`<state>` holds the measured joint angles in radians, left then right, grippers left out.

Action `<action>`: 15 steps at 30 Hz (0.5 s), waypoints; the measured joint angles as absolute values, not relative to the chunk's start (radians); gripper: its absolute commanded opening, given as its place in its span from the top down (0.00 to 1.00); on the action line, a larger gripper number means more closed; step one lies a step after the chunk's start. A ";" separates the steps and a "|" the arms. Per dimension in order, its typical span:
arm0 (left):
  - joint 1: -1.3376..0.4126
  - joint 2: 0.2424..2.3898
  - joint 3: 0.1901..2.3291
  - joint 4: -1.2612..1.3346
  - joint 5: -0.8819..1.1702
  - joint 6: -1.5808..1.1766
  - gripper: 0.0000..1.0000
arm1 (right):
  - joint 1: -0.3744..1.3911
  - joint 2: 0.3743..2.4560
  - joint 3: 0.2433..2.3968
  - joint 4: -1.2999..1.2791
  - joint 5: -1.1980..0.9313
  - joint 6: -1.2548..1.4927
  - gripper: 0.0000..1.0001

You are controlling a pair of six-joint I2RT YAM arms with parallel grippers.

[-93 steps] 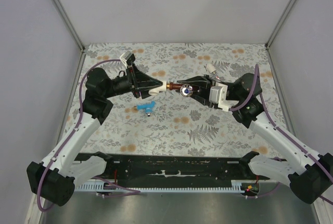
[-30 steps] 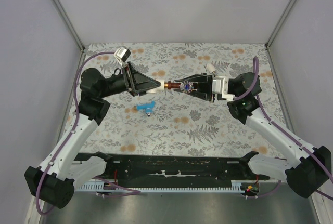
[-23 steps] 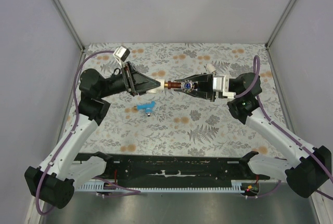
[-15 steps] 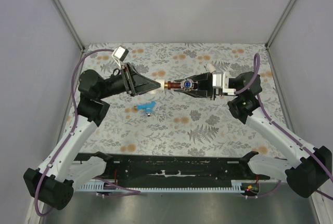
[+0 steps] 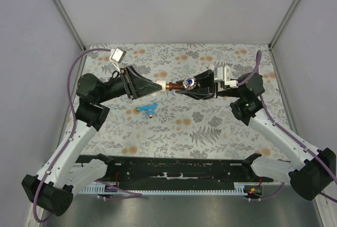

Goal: Install the water faucets

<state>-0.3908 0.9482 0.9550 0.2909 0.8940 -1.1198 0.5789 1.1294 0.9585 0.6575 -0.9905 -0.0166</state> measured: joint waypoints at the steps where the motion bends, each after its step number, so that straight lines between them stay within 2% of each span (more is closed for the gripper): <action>1: -0.392 0.945 0.952 0.295 0.891 -1.114 0.98 | 0.580 1.129 0.958 0.657 -0.985 0.001 1.00; 15: -0.406 0.895 0.921 0.318 0.880 -0.894 0.98 | 0.590 1.132 0.966 0.627 -0.952 0.211 1.00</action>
<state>-0.4061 0.8948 0.9207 0.3176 0.8803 -0.8944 0.5903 1.1324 0.9661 0.6266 -0.9520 0.2108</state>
